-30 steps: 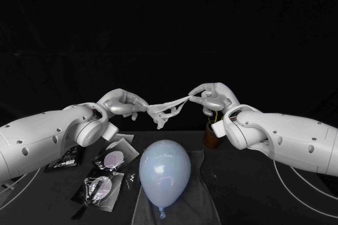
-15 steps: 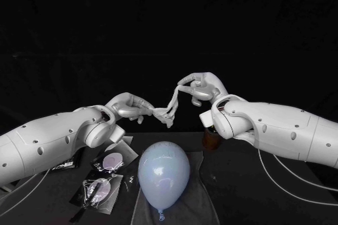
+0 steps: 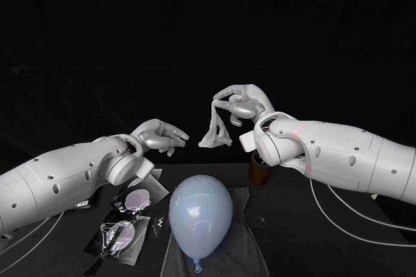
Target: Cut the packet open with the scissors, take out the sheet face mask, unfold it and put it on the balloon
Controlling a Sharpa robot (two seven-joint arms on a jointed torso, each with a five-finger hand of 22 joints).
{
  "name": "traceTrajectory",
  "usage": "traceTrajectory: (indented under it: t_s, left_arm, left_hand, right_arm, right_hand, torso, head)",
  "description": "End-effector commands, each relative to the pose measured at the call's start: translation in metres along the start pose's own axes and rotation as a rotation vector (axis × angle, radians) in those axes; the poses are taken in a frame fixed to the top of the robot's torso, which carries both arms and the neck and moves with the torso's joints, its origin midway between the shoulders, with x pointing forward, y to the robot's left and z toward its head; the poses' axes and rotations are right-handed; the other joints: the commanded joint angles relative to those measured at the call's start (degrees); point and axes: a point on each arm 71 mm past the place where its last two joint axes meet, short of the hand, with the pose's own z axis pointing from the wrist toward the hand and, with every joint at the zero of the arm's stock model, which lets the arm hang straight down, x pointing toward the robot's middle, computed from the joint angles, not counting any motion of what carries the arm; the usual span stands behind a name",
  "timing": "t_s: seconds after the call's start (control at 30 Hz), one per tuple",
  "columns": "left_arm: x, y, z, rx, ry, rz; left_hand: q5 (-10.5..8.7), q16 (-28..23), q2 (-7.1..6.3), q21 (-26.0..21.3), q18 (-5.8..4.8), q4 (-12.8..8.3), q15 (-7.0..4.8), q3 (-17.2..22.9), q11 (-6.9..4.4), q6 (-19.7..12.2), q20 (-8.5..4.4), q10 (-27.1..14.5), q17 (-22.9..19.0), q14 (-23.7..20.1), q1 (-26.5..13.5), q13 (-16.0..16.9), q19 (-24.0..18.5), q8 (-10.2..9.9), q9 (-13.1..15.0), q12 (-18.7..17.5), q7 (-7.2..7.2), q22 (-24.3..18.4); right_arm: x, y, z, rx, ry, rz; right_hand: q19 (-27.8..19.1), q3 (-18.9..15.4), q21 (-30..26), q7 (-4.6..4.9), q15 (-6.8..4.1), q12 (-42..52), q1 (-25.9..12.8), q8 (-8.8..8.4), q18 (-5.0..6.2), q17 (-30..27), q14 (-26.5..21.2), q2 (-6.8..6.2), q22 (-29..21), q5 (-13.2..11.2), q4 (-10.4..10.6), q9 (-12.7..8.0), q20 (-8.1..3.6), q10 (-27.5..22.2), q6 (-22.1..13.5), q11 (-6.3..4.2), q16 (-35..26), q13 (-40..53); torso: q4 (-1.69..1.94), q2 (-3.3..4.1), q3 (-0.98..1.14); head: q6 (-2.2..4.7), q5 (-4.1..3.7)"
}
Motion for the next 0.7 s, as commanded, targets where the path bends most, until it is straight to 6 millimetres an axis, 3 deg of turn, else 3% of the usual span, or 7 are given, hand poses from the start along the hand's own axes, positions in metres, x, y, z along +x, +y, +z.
traceTrajectory:
  t_s: [0.03, 0.07, 0.17, 0.2, 0.47, 0.57, 0.7]
  left_arm:
    - [0.000, 0.000, 0.002, 0.010, -0.022, -0.016]
    - [0.000, 0.001, 0.002, 0.012, -0.026, -0.016]
    - [0.003, 0.002, 0.003, 0.026, -0.033, -0.014]
    - [0.004, 0.001, 0.003, 0.033, -0.033, -0.012]
    - [0.017, 0.005, 0.003, 0.046, -0.015, -0.016]
    - [0.022, 0.012, 0.002, 0.031, -0.005, -0.026]
    - [0.029, 0.020, 0.002, 0.012, 0.003, -0.039]
  left_hand:
    - [0.14, -1.5, -1.23, -1.2, 0.65, 0.7, 0.40, -0.4, 0.36, -1.6, 0.44, -2.4, -5.7, -3.2, -3.0, -0.7, -1.8, -1.1, -0.5, -1.5, 0.21, -0.7]
    - [0.19, -2.8, -1.93, -2.2, 0.56, 1.6, 0.83, -1.2, 0.74, -2.5, 0.85, -4.2, -9.9, -5.7, -4.6, -1.3, -2.7, -1.6, -0.7, -2.8, 0.36, -1.2]
    - [0.18, -4.4, -3.62, -4.5, 0.55, 3.1, 1.67, -3.4, 1.58, -3.7, 1.79, -6.7, -15.0, -9.3, -6.9, -2.1, -4.0, -2.3, -1.0, -4.4, 0.45, -2.6]
    - [0.16, -5.4, -4.06, -5.9, 0.64, 3.8, 2.02, -4.7, 1.94, -2.2, 2.29, -7.2, -17.9, -11.4, -7.5, -2.2, -4.3, -1.4, -0.6, -4.5, 0.77, -3.5]
    - [0.18, -5.2, -5.28, -9.1, 0.96, 7.3, 1.47, -10.0, 0.96, 1.6, 2.48, -4.4, -17.4, -10.8, -9.8, -1.3, -3.2, 2.0, 1.4, -2.1, -0.26, -6.3]
    - [0.19, -5.5, -6.97, -9.9, 0.89, 8.9, 1.58, -12.5, 1.20, -0.3, 2.38, -4.9, -18.2, -11.0, -11.8, -1.3, -2.7, 1.3, 1.4, -2.1, 0.29, -6.9]
    - [0.17, -6.1, -6.70, -11.9, 0.81, 10.9, 2.22, -15.9, 1.93, -3.4, 2.79, -6.7, -18.5, -11.6, -10.1, -1.4, -1.9, 0.7, 1.9, -2.5, 1.16, -8.7]
  right_arm:
    - [0.000, 0.002, 0.001, -0.006, 0.005, 0.017]
    - [0.000, 0.002, 0.002, -0.005, 0.003, 0.016]
    - [-0.001, 0.002, 0.003, -0.003, -0.003, 0.010]
    - [-0.002, 0.002, 0.003, -0.003, -0.005, 0.008]
    - [0.000, 0.002, 0.005, -0.003, -0.013, -0.007]
    - [0.001, 0.002, 0.006, -0.005, -0.011, -0.007]
    - [0.002, 0.003, 0.006, -0.006, -0.008, -0.007]
  right_hand:
    - [0.0, 0.0, -0.1, 0.06, -0.03, 0.2, -0.3, 0.34, 0.70, 9.6, 4.6, 0.04, 7.7, 0.3, 0.3, 0.0, 0.07, 0.2, 0.1, -0.09, 0.3, 0.1]
    - [0.0, 0.0, -0.1, 0.06, -0.03, 0.2, -0.3, 0.34, 0.70, 9.6, 4.6, 0.04, 7.7, 0.3, 0.3, 0.0, 0.07, 0.2, 0.1, -0.09, 0.3, 0.1]
    - [0.0, 0.0, -0.1, 0.06, -0.03, 0.2, -0.3, 0.35, 0.70, 9.6, 4.6, 0.05, 7.7, 0.3, 0.3, 0.1, 0.07, 0.2, 0.1, -0.09, 0.3, 0.0]
    - [0.0, 0.0, -0.1, 0.06, -0.03, 0.2, -0.3, 0.35, 0.70, 9.6, 4.6, 0.05, 7.7, 0.3, 0.3, 0.1, 0.07, 0.2, 0.1, -0.09, 0.3, 0.0]
    - [0.0, 0.0, -0.2, 0.06, -0.03, 0.3, -0.3, 0.35, 0.72, 9.5, 4.6, 0.07, 7.7, 0.3, 0.3, 0.1, 0.06, 0.2, 0.1, -0.10, 0.3, 0.1]
    - [0.0, 0.0, -0.2, 0.06, -0.03, 0.3, -0.3, 0.35, 0.72, 9.5, 4.6, 0.07, 7.7, 0.3, 0.3, 0.1, 0.06, 0.2, 0.1, -0.10, 0.3, 0.1]
    - [0.0, 0.0, -0.2, 0.06, -0.03, 0.3, -0.3, 0.35, 0.72, 9.5, 4.6, 0.07, 7.7, 0.3, 0.3, 0.1, 0.06, 0.2, 0.1, -0.10, 0.3, 0.1]
  torso:
    - [-0.03, 0.04, 0.00]
    - [-0.05, 0.04, 0.00]
    - [-0.07, 0.00, 0.03]
    - [-0.07, 0.00, 0.04]
    - [-0.05, 0.01, 0.07]
    - [-0.07, 0.01, 0.04]
    - [-0.02, 0.00, 0.05]
  head:
    - [-0.05, -0.21]
    - [-0.02, -0.27]
    - [-0.04, -0.37]
    - [-0.05, -0.36]
    - [-0.07, -0.47]
    - [0.03, -0.47]
    - [0.14, -0.65]
